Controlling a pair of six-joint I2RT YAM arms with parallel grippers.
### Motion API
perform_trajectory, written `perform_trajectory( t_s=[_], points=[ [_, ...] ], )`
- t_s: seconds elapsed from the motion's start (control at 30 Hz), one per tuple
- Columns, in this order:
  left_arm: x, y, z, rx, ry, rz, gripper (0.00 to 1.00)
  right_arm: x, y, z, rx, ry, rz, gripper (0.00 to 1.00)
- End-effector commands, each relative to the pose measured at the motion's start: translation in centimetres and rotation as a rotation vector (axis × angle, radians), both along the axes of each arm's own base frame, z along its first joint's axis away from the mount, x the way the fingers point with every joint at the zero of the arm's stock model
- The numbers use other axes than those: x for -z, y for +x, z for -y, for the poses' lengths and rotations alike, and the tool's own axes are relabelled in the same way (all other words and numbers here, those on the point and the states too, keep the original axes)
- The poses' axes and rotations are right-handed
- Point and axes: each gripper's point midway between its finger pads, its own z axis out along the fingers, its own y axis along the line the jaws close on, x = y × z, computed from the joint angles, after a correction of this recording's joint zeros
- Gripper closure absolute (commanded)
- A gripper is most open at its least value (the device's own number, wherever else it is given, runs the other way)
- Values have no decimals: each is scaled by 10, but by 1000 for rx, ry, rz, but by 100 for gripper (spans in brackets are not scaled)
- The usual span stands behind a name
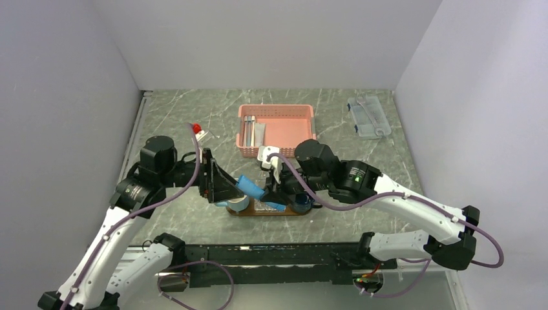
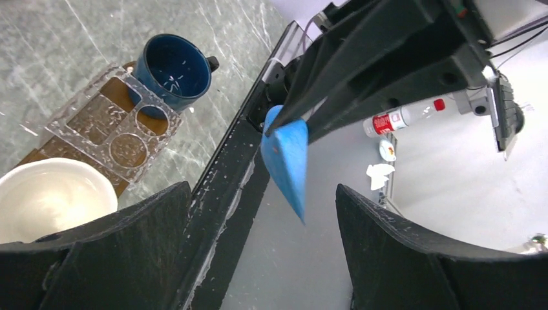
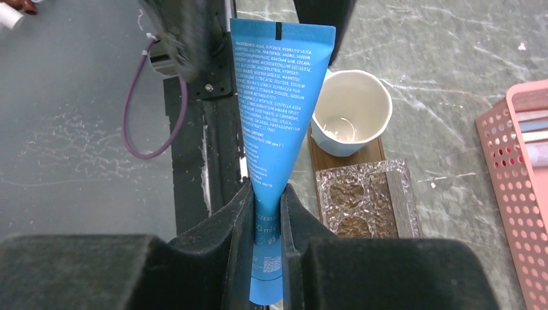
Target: Prepare toiletry sets of a toothbrush and toothpaste on the tray
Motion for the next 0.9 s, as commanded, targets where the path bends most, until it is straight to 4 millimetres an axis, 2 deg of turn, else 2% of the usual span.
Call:
perform_trajectory(
  t_s=[0.0,0.37,0.63,0.87],
  points=[
    [-1,-1,7,73,-38,-21,14,-32,-2,-9,-23,67,70,84],
    [-3,-5,11,117,-58,-53,27,-25,0,-20,8,18,100,83],
    [-1,-9,9,125,-52,-56,43,-22,7,-21,52,6,119,83],
    [1,-9,9,131,-50,-59,56,-20,6,-24,51,-1,119,83]
  ],
)
